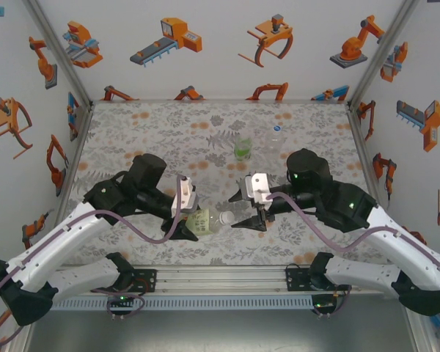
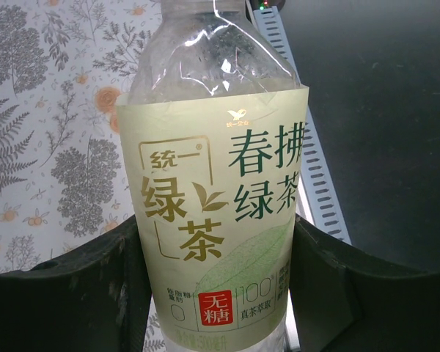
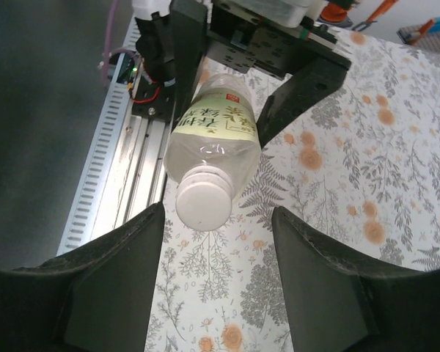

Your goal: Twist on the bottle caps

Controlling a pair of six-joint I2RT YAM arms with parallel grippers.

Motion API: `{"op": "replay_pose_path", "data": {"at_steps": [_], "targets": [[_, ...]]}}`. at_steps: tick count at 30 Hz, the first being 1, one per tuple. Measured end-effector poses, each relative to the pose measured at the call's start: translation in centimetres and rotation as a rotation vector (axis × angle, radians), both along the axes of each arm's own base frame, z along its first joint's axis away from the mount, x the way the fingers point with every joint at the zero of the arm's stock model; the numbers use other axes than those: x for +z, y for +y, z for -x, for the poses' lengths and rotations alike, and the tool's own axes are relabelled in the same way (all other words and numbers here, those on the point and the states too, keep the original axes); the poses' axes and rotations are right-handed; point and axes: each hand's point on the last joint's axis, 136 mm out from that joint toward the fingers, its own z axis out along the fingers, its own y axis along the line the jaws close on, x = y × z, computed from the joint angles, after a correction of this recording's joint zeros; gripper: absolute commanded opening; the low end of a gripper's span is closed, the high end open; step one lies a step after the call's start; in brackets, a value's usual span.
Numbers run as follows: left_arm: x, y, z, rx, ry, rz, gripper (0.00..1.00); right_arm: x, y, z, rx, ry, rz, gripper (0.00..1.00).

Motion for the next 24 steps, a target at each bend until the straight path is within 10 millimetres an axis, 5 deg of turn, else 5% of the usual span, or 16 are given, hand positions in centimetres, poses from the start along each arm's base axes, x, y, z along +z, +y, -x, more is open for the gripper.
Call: {"op": "replay_pose_path", "data": {"at_steps": [16, 24], "targets": [[0.0, -0.1, 0.3, -0.023, 0.031, 0.002, 0.0, 0.0, 0.4, 1.4, 0.102, 0.019, -0.013, 0.43], [0.1, -0.1, 0.5, -0.029, 0.037, 0.004, 0.0, -0.3, 0.6, 1.2, 0.102, 0.018, -0.01, 0.24]]}}
